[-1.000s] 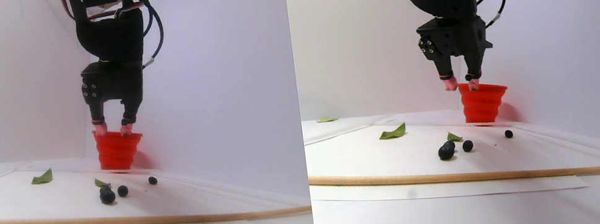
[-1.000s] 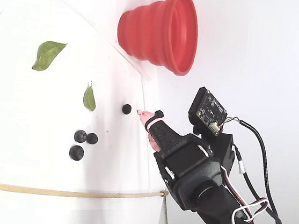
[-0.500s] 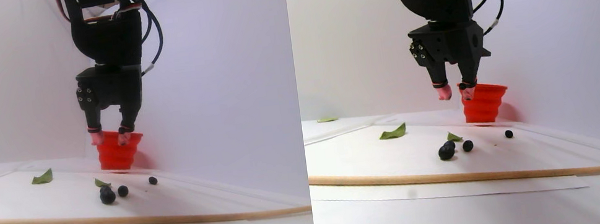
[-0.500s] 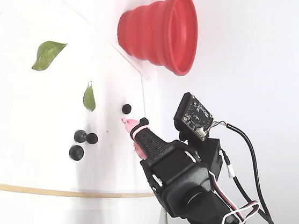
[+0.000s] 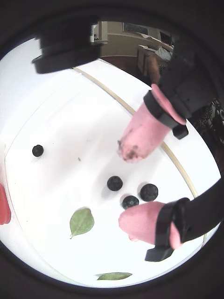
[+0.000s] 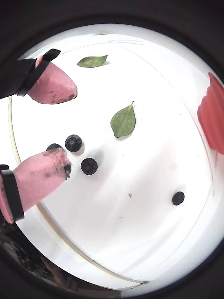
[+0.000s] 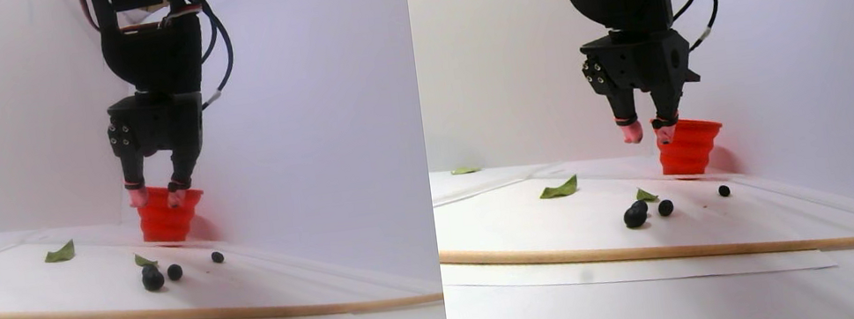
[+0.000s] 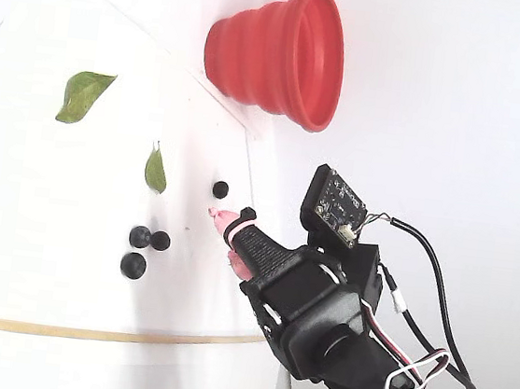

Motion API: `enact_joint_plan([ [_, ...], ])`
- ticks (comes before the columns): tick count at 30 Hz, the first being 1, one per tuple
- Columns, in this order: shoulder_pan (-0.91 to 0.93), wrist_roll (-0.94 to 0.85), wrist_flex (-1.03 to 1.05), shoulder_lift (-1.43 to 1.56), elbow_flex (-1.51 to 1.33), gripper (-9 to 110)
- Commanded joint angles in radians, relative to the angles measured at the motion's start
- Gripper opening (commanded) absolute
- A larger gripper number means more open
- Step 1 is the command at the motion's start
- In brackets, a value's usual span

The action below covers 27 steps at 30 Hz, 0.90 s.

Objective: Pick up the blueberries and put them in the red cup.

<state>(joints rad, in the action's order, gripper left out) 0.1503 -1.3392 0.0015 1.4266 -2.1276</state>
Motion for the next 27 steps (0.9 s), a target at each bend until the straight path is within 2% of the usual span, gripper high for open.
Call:
enact_joint_plan([
  [1, -0.005, 0.008, 0.0, 0.015, 0.02, 20],
  [27, -0.021, 0.046, -0.014, -0.1, 0.066, 20],
])
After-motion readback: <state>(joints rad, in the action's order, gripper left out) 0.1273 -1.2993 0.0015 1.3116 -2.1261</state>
